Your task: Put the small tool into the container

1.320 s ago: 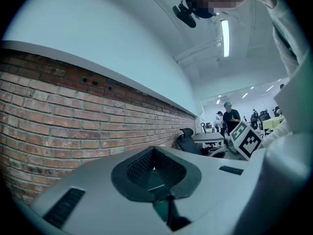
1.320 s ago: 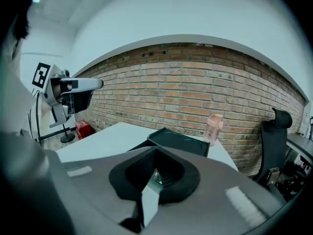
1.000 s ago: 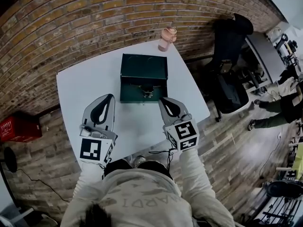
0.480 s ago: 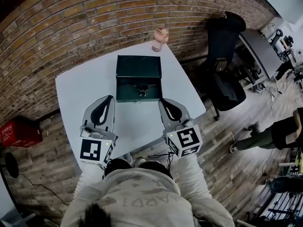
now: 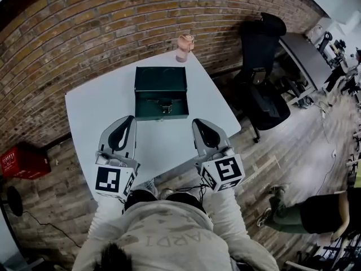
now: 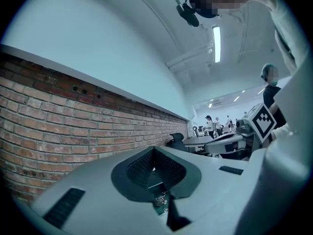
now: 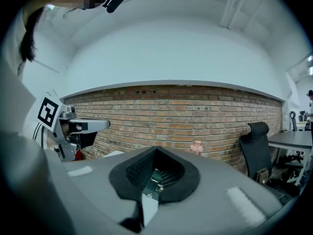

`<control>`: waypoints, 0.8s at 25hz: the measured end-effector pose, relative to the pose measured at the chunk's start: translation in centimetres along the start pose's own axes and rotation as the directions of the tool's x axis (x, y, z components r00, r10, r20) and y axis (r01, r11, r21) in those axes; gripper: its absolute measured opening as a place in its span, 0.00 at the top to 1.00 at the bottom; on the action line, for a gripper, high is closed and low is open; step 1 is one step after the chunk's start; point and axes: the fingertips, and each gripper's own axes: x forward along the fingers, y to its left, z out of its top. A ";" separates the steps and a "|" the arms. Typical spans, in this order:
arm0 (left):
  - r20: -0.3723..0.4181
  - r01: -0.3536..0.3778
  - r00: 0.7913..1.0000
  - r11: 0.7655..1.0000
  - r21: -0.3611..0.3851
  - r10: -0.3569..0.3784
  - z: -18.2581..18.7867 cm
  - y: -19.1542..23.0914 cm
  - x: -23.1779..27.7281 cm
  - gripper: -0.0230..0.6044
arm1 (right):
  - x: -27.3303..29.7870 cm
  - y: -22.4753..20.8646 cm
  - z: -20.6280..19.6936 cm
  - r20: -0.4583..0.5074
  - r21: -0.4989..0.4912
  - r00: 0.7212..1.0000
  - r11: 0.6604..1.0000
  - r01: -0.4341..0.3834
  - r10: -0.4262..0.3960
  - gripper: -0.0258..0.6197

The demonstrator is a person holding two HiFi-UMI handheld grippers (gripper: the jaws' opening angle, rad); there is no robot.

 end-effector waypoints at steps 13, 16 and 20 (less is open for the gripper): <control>0.020 0.015 1.000 1.000 0.005 -0.015 1.0 -2.0 -1.5 0.95 | -3.5 0.6 1.7 0.062 -0.017 0.997 0.999 0.045 -0.044 0.94; 0.028 0.009 1.000 1.000 0.005 -0.009 1.2 -2.2 -1.9 0.95 | -4.1 0.7 1.9 0.071 -0.023 0.996 0.998 0.054 -0.053 0.94; 0.032 0.002 0.999 1.000 0.001 -0.002 1.5 -2.4 -2.2 0.95 | -4.4 0.8 2.3 0.077 -0.025 0.996 0.998 0.056 -0.054 0.94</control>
